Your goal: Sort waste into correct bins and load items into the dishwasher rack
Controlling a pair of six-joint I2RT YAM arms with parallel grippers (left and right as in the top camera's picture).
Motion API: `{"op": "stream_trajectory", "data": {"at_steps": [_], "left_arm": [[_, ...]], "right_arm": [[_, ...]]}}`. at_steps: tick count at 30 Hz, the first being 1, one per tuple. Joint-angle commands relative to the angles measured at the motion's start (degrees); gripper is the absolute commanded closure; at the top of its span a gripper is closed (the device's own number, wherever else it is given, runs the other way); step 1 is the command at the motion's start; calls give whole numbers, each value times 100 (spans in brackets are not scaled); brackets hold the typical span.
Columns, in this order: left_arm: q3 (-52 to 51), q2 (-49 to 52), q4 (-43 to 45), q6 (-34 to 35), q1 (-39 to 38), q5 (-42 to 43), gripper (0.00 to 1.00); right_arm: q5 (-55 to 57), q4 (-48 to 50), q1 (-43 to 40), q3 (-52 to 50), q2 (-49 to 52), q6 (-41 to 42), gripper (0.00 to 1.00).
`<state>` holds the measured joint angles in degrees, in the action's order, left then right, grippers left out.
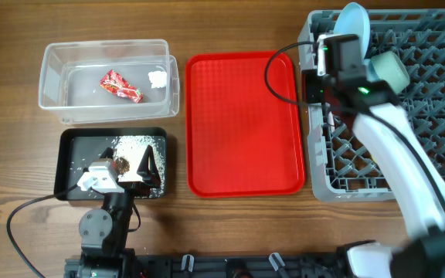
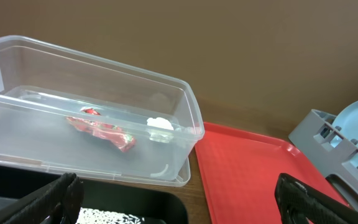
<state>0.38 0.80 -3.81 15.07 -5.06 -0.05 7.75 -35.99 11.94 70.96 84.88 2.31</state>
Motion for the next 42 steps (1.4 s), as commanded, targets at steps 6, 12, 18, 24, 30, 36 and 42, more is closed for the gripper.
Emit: {"op": "stream_trajectory", "data": {"at_steps": [6, 12, 18, 24, 30, 36, 42], "left_arm": [[-4, -42, -35, -76, 46, 48, 0], [-4, -42, -35, -76, 46, 48, 0], [-4, -42, -35, -76, 46, 48, 0], [-4, -42, -35, -76, 46, 48, 0], [-4, -42, -35, -76, 46, 48, 0], [-4, -42, -35, -76, 46, 48, 0], [-4, -42, -35, -76, 46, 48, 0]], "right_arm": [[-2225, -498, 48, 35, -2594, 236, 38], [-2736, -1246, 46, 35, -3397, 516, 0], [-2710, -1794, 46, 35, -3689, 2299, 0], [-2253, -2107, 46, 35, -3707, 2465, 0], [-1956, -2212, 46, 35, -4079, 1652, 0], [-1934, -1209, 52, -501, -4802, 83, 0], [-1937, -118, 39, -2181, -6070, -378, 0]]}}
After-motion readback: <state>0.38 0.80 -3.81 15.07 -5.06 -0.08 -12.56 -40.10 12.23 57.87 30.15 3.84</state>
